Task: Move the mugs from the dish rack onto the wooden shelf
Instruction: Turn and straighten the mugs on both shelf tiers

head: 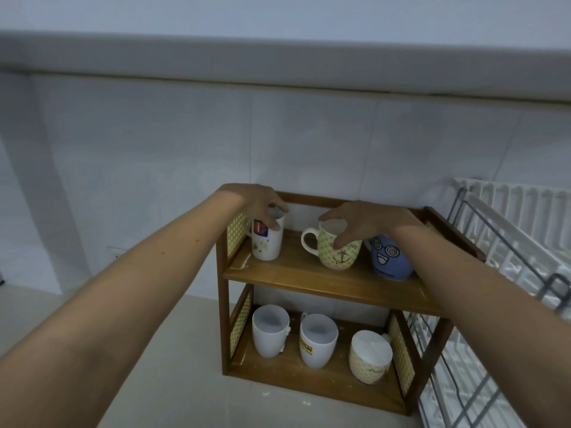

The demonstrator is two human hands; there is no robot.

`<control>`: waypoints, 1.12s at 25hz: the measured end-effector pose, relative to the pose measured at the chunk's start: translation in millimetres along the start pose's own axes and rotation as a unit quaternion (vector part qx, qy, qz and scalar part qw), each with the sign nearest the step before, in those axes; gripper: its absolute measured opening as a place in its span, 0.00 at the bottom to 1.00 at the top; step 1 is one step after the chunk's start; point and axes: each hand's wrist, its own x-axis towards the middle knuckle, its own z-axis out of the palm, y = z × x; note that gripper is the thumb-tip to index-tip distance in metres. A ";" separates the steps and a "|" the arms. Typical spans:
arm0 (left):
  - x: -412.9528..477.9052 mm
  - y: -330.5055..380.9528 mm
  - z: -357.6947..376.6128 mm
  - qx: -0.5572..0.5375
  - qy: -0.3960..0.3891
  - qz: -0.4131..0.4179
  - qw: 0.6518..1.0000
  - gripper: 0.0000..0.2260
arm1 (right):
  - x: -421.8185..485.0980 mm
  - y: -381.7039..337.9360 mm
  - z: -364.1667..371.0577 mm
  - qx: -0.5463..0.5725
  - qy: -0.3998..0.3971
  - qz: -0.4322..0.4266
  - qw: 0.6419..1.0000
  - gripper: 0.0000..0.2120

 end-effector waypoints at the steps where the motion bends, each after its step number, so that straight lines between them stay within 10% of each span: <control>1: 1.3 3.1 5.9 0.005 0.033 -0.006 0.999 0.28 | 0.7 -0.2 0.7 0.001 0.007 -0.003 1.000 0.37; 8: 5.6 8.7 12.4 0.042 0.056 -0.019 0.997 0.31 | -6.9 -4.1 -4.2 0.021 -0.010 0.004 1.000 0.40; 14: 10.4 52.7 16.5 -0.045 0.087 0.071 0.993 0.33 | -44.6 31.6 -28.5 -0.127 0.017 0.248 0.960 0.29; 28: 45.6 85.1 43.9 -0.037 0.099 0.057 0.993 0.36 | -67.1 53.3 -19.1 -0.050 -0.010 0.150 0.987 0.38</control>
